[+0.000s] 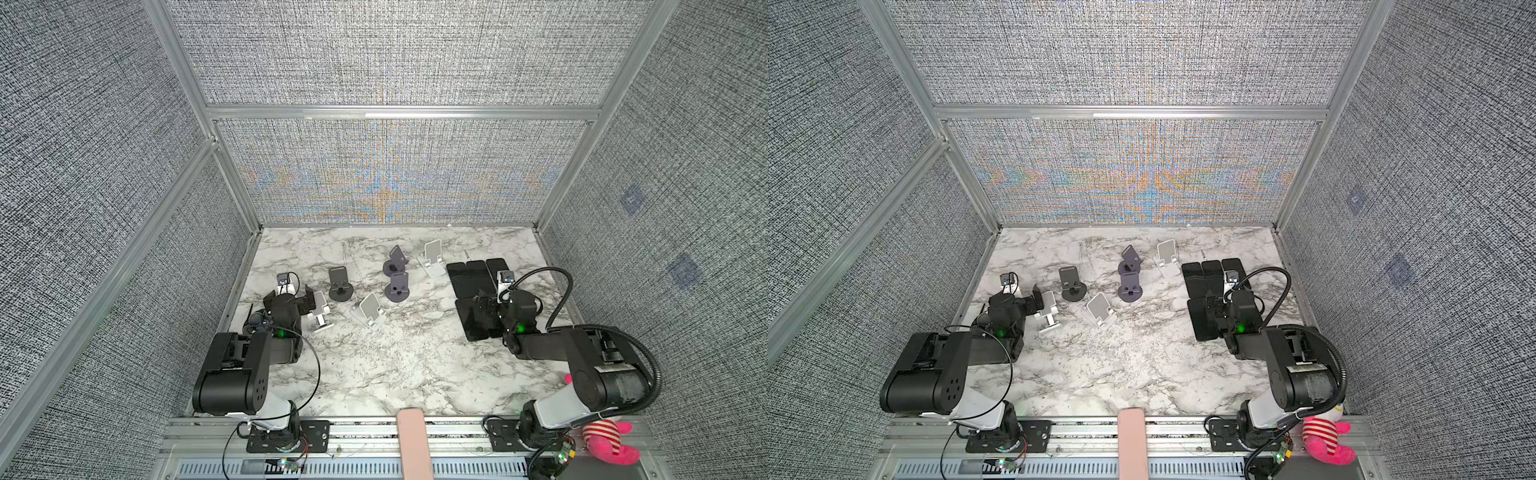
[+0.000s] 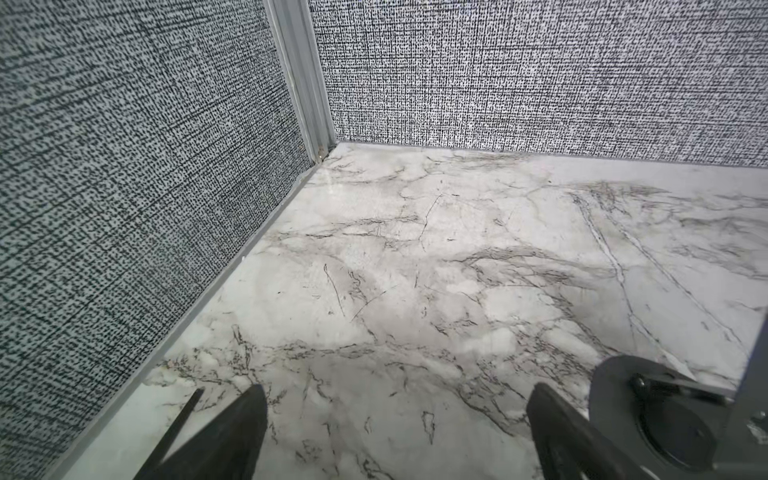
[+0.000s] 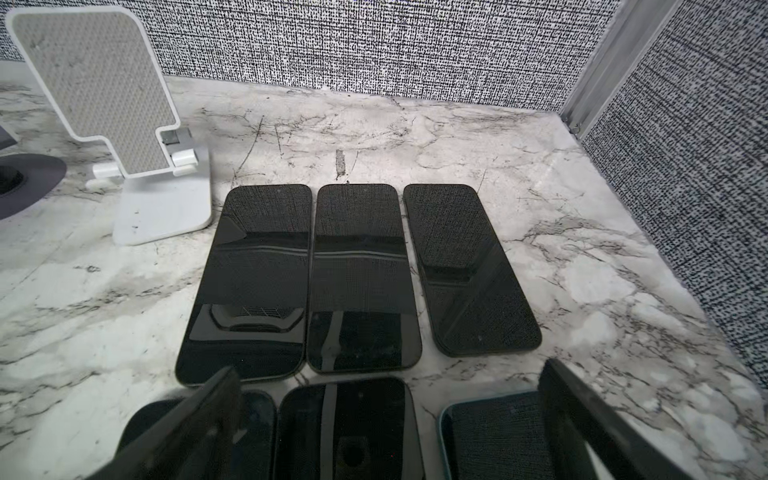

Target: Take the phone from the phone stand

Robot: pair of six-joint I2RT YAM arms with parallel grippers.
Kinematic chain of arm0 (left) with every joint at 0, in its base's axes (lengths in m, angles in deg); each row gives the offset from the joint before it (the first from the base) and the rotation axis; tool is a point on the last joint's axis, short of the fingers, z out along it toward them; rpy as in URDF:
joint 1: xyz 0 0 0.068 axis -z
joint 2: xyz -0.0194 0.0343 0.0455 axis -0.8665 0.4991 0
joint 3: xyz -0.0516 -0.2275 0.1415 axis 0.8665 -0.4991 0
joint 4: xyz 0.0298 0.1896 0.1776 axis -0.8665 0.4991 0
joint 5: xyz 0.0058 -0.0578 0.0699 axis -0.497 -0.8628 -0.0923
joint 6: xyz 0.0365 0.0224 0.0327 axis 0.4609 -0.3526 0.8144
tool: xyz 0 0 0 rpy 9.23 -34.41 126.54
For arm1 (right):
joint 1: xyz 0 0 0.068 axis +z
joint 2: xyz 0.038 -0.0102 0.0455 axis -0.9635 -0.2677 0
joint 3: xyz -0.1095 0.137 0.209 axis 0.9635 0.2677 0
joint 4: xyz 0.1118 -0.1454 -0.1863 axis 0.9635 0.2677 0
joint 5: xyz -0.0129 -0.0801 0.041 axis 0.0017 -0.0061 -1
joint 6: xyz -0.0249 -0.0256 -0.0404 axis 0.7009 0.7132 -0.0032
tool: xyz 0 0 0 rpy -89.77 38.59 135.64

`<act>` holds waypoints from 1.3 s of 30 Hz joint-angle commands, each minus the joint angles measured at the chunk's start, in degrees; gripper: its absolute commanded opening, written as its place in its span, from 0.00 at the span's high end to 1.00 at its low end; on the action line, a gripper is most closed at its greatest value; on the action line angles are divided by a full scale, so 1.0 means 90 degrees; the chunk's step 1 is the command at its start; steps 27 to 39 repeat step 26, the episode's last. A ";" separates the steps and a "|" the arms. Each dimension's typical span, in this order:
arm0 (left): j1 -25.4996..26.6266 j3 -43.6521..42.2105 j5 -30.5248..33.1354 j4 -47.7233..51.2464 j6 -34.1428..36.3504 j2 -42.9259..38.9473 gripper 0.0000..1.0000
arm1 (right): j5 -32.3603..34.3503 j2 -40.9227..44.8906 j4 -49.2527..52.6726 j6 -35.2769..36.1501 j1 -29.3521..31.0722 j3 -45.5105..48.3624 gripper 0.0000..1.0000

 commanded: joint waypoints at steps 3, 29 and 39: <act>-0.0006 -0.0002 -0.0079 -0.0148 0.0069 -0.0008 0.02 | 0.0016 -0.0004 -0.0138 -0.0024 -0.0003 0.0006 0.01; -0.0001 -0.0002 -0.0079 -0.0165 0.0073 0.0005 0.02 | -0.0080 -0.0004 -0.0081 -0.0066 -0.0062 -0.0027 0.01; -0.0001 -0.0002 -0.0079 -0.0165 0.0073 0.0005 0.02 | -0.0080 -0.0004 -0.0081 -0.0066 -0.0062 -0.0027 0.01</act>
